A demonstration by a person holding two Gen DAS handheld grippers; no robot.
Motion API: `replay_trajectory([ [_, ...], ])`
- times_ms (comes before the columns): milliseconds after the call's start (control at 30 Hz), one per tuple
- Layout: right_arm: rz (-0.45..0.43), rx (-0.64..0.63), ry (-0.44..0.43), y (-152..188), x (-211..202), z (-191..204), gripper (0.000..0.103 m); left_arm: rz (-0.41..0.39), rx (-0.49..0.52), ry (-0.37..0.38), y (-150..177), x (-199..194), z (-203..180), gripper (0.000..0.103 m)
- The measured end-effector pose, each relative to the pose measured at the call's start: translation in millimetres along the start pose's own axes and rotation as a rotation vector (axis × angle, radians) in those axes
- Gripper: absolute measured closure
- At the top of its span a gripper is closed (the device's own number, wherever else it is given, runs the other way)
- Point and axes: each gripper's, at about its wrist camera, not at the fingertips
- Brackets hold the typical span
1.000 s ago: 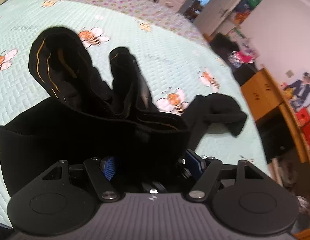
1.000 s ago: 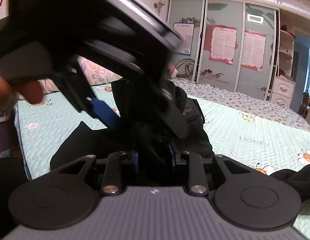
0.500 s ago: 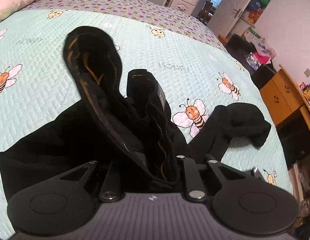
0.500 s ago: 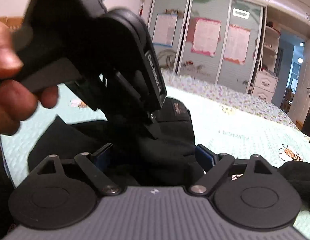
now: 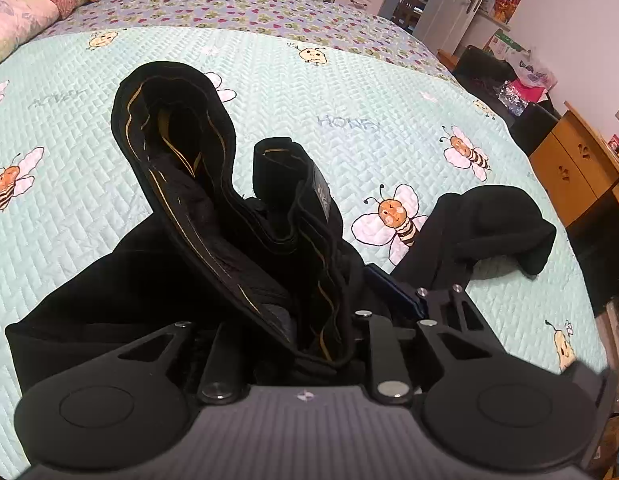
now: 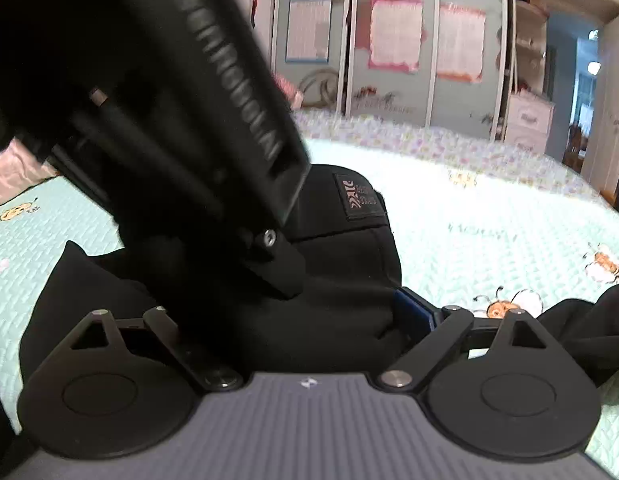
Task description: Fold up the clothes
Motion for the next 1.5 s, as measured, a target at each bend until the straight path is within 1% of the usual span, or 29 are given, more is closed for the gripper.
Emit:
replay_trajectory([
  [100,-0.048,-0.022,0.012,8,-8,4,0.011,0.000,0.013,-0.016,1,0,-2,0.078],
  [200,-0.036,-0.011,-0.002,8,-6,3,0.011,-0.001,0.028,-0.033,2,0,-5,0.078],
  [333,0.000,0.058,-0.034,2,-3,-4,0.011,-0.001,0.047,-0.057,1,1,-10,0.077],
  [500,0.024,0.205,-0.113,-2,7,-28,0.011,-0.008,0.079,-0.090,0,3,-18,0.075],
  [600,0.033,0.189,-0.117,-6,11,-27,0.010,-0.004,0.092,-0.120,-2,5,-23,0.075],
  [700,0.018,0.160,-0.090,-6,12,-20,0.010,-0.003,0.094,-0.131,-3,6,-24,0.075],
  [733,0.008,0.147,-0.079,-4,11,-17,0.012,-0.003,0.096,-0.135,-2,5,-24,0.075],
  [800,-0.009,0.103,-0.042,-1,8,-10,0.021,-0.003,0.101,-0.148,-2,4,-26,0.074],
  [833,-0.015,0.080,-0.023,1,7,-7,0.029,-0.003,0.101,-0.155,-2,3,-27,0.072],
  [900,-0.018,0.053,-0.014,3,5,-6,0.035,-0.001,0.087,-0.156,-3,0,-27,0.070],
  [967,-0.013,0.040,-0.016,2,3,-7,0.043,-0.002,0.095,-0.155,-2,-5,-31,0.067],
  [1000,-0.013,0.037,-0.012,1,1,-8,0.046,-0.005,0.102,-0.160,-1,-8,-34,0.059],
  [1033,-0.014,0.038,-0.005,-1,-3,-11,0.051,-0.012,0.114,-0.171,0,-12,-38,0.051],
  [1067,-0.012,0.047,-0.003,-1,-6,-13,0.054,-0.019,0.127,-0.178,1,-17,-42,0.049],
  [1167,0.018,0.139,-0.035,-2,-7,-28,0.057,-0.040,0.160,-0.157,2,-33,-51,0.044],
  [1267,0.034,0.195,-0.056,-4,-12,-39,0.060,-0.042,0.186,-0.149,4,-44,-59,0.041],
  [1367,0.049,0.236,-0.055,-4,-17,-43,0.062,-0.050,0.220,-0.157,7,-52,-66,0.039],
  [1433,0.060,0.261,-0.049,-4,-20,-43,0.064,-0.066,0.244,-0.188,9,-57,-70,0.039],
  [1500,0.070,0.293,-0.047,-2,-19,-46,0.064,-0.081,0.261,-0.203,9,-63,-72,0.039],
])
Point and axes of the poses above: each gripper's, at about its wrist camera, not at the fingertips, and x roughly the way its jaws point, z to its left, y to its underside, and after that the axes turned 7 degrees about y, right-handed
